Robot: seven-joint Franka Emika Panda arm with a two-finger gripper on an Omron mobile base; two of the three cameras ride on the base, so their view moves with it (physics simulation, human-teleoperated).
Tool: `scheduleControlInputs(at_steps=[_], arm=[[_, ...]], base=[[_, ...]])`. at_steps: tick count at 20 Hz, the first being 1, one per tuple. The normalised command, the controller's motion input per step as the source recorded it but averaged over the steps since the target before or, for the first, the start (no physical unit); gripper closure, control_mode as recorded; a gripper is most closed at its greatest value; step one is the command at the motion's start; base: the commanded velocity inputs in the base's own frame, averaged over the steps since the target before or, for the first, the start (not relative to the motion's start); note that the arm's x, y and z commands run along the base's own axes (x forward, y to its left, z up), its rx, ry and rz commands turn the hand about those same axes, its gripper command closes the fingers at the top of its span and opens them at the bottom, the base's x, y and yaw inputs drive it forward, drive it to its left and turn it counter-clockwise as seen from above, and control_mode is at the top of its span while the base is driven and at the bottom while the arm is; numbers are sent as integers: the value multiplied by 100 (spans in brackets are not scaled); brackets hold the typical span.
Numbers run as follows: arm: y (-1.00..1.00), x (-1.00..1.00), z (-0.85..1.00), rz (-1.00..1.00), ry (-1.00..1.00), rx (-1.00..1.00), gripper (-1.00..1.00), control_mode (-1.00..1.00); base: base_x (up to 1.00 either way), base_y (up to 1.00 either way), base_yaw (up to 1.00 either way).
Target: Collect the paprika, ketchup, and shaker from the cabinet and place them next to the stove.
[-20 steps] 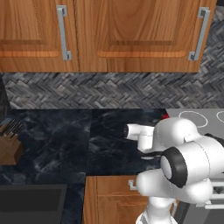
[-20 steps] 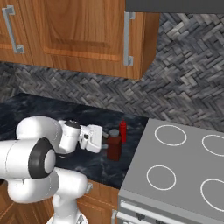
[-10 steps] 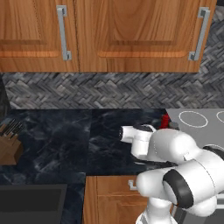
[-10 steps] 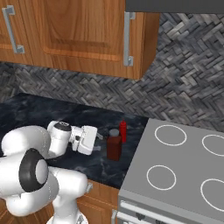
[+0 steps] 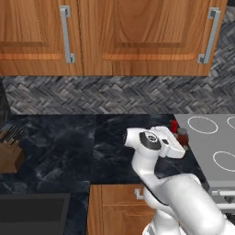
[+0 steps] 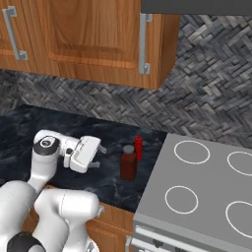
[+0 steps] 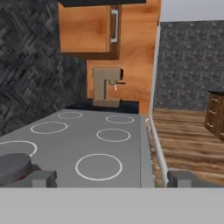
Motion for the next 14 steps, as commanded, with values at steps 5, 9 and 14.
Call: scheduleControlInputs(at_steps=[5, 9, 14], arm=[[8, -79, 100, 0, 0, -8, -100, -100], [0, -80, 100, 0, 0, -7, -100, -100], [-2, -83, 100, 0, 0, -2, -100, -100]], base=[[0, 0, 0], [0, 0, 0], [0, 0, 0]])
